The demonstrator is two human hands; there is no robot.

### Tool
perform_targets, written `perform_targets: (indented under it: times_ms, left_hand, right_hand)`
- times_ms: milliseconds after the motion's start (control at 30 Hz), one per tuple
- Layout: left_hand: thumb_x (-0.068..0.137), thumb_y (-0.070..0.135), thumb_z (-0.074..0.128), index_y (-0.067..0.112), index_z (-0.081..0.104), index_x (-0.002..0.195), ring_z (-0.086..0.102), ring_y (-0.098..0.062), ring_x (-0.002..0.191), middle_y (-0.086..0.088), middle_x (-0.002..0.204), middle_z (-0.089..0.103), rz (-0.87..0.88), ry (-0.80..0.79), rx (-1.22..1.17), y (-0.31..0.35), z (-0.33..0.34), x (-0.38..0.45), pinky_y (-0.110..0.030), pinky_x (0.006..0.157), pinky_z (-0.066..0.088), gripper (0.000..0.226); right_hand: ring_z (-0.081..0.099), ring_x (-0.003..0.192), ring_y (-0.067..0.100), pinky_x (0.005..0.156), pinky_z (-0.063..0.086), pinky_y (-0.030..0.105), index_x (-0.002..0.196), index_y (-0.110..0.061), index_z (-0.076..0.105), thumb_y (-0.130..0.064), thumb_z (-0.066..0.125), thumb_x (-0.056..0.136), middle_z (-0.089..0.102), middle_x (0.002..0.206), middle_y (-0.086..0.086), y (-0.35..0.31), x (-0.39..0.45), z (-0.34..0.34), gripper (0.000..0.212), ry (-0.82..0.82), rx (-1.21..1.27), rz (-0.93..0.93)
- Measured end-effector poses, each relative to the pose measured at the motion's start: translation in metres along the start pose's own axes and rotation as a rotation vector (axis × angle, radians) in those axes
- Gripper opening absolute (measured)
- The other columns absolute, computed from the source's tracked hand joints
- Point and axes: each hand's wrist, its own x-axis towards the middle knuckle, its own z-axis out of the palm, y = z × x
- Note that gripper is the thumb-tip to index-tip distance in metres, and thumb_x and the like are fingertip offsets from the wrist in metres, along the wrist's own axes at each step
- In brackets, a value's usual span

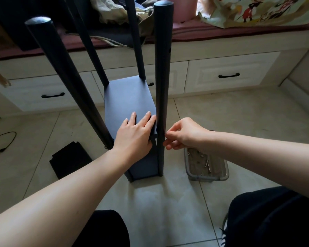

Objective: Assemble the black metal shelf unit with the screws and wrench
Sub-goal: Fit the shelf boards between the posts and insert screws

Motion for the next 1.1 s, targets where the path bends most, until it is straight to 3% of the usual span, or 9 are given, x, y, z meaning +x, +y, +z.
perform_targets:
  times_ms: [100,167,233,433,567,633,800,967,1100]
  left_hand:
    - [0.098,0.035,0.051,0.021,0.02,0.159,0.021,-0.038,0.15,-0.002,0.166,0.022,-0.013,-0.004,-0.103,0.007,-0.009,-0.006,-0.043,0.114,0.033,0.07]
    - [0.095,0.03,0.053,0.022,0.048,0.141,0.045,-0.028,0.133,0.002,0.142,0.052,-0.024,0.1,-0.223,0.016,-0.016,-0.015,-0.034,0.085,0.045,0.047]
    - [0.093,0.027,0.055,0.024,0.062,0.119,0.059,-0.023,0.11,0.005,0.113,0.064,-0.137,0.194,-0.386,0.027,-0.025,-0.027,-0.031,0.068,0.041,0.028]
    - [0.086,0.022,0.071,0.02,0.073,0.077,0.067,-0.015,0.082,0.007,0.077,0.072,-0.706,0.237,-1.2,0.057,-0.028,-0.047,-0.029,0.072,0.054,0.01]
    - [0.088,0.029,0.076,0.014,0.068,0.086,0.068,-0.018,0.09,-0.005,0.091,0.073,-1.058,-0.034,-1.907,0.067,-0.006,-0.039,-0.033,0.084,0.056,0.017]
    - [0.088,0.03,0.076,0.013,0.068,0.097,0.065,-0.021,0.103,-0.004,0.101,0.07,-1.113,0.03,-2.108,0.068,0.005,-0.032,-0.034,0.092,0.051,0.021]
    - [0.086,0.025,0.079,0.006,0.061,0.125,0.063,-0.016,0.105,-0.005,0.117,0.068,-1.121,0.241,-2.275,0.053,0.012,-0.014,-0.031,0.093,0.047,0.047]
    - [0.087,0.013,0.077,0.002,0.065,0.124,0.074,-0.011,0.073,-0.004,0.091,0.074,-1.034,0.234,-2.394,0.055,0.014,-0.011,-0.021,0.06,0.056,0.04]
    - [0.088,0.012,0.074,0.001,0.068,0.114,0.074,-0.017,0.069,-0.01,0.084,0.075,-0.955,0.21,-2.469,0.058,0.017,-0.007,-0.021,0.055,0.056,0.028]
  right_hand:
    - [0.075,0.073,0.019,0.067,0.059,0.028,0.086,-0.006,0.066,-0.018,0.062,0.096,0.076,0.08,0.011,-0.001,0.001,-0.001,0.016,0.002,-0.028,-0.038]
    - [0.075,0.073,0.02,0.065,0.058,0.028,0.086,-0.006,0.064,-0.018,0.064,0.095,0.076,0.078,0.011,-0.001,0.002,-0.002,0.015,-0.007,-0.029,-0.043]
    - [0.075,0.071,0.019,0.061,0.056,0.028,0.087,-0.007,0.061,-0.019,0.064,0.095,0.076,0.077,0.01,0.0,0.002,-0.003,0.014,-0.015,-0.036,-0.044]
    - [0.067,0.057,0.01,0.051,0.05,0.025,0.086,-0.012,0.061,-0.023,0.068,0.092,0.073,0.067,0.002,0.004,0.004,-0.003,0.014,0.019,-0.084,-0.051]
    - [0.062,0.054,0.012,0.053,0.05,0.026,0.088,-0.008,0.063,-0.022,0.072,0.09,0.071,0.07,0.007,0.003,0.004,-0.002,0.016,0.043,-0.085,-0.062]
    - [0.06,0.055,0.013,0.054,0.05,0.025,0.088,-0.006,0.064,-0.022,0.074,0.088,0.07,0.073,0.01,0.002,0.004,-0.002,0.019,0.045,-0.077,-0.063]
    - [0.055,0.05,0.012,0.05,0.047,0.023,0.084,-0.006,0.064,-0.022,0.074,0.087,0.066,0.068,0.008,0.006,0.006,-0.002,0.019,0.053,-0.077,-0.062]
    - [0.06,0.052,0.012,0.055,0.05,0.023,0.084,-0.005,0.067,-0.014,0.074,0.087,0.067,0.067,0.009,0.01,0.009,-0.003,0.012,0.033,-0.033,-0.062]
    - [0.064,0.056,0.016,0.058,0.053,0.025,0.079,-0.004,0.07,-0.004,0.072,0.086,0.07,0.069,0.013,0.013,0.012,-0.007,0.007,0.039,0.011,-0.071]
